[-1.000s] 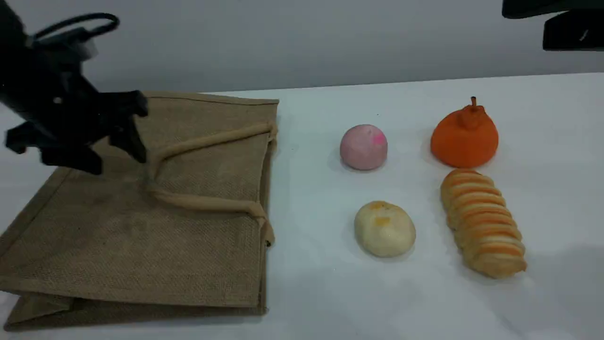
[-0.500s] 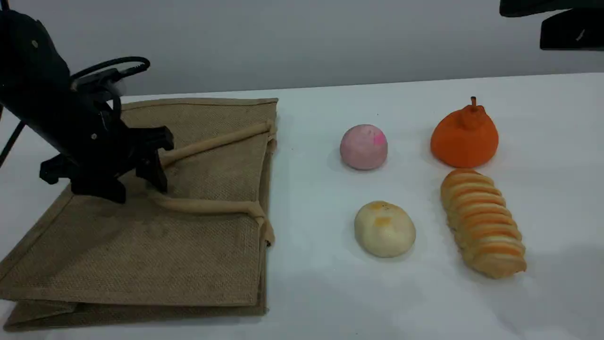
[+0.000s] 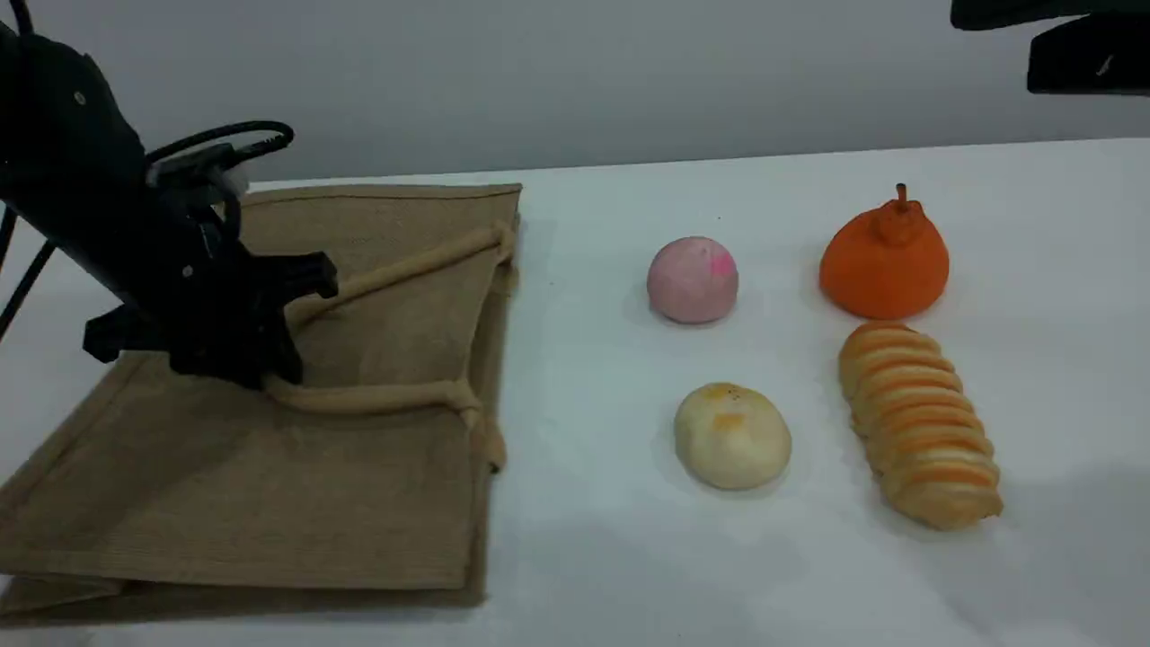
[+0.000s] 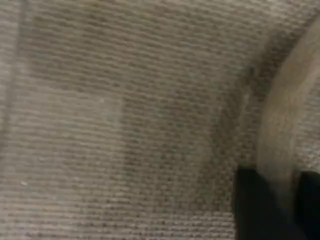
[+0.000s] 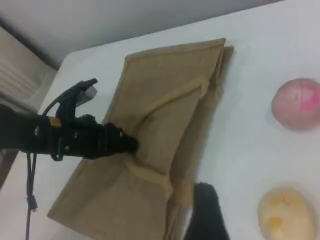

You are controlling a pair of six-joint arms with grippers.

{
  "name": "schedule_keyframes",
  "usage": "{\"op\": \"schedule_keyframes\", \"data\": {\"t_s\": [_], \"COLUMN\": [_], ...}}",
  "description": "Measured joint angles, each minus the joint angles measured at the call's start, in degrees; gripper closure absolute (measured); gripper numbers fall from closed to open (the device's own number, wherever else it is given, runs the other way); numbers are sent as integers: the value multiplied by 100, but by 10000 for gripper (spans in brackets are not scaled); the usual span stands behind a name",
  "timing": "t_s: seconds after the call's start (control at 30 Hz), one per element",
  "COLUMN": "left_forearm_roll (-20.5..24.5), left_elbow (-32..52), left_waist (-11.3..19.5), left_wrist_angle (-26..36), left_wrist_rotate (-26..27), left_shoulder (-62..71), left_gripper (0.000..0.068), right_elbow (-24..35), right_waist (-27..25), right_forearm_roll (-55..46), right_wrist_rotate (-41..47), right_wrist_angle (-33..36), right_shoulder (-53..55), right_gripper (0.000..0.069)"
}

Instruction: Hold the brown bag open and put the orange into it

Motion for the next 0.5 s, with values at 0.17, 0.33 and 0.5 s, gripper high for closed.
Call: {"op": "schedule_keyframes", "data": {"t_s": [0.17, 0.33, 0.5], "left_forearm_roll": [33, 46, 46], "left_elbow": [-33, -394, -621], "left_waist": [0, 0, 0], "left_wrist_angle": [25, 716, 1462], "left_wrist_rotate": [47, 256, 688], "left_shoulder": [-149, -623, -1413], "left_gripper": [591, 591, 591], "right_elbow": [0, 0, 0], "right_waist": [0, 0, 0], "right_forearm_roll": [21, 99, 275], "right_wrist_rotate": [-1, -84, -223], "right_wrist_angle": [12, 45, 275], "right_shoulder": [0, 0, 0], "right_gripper": [255, 255, 255]}}
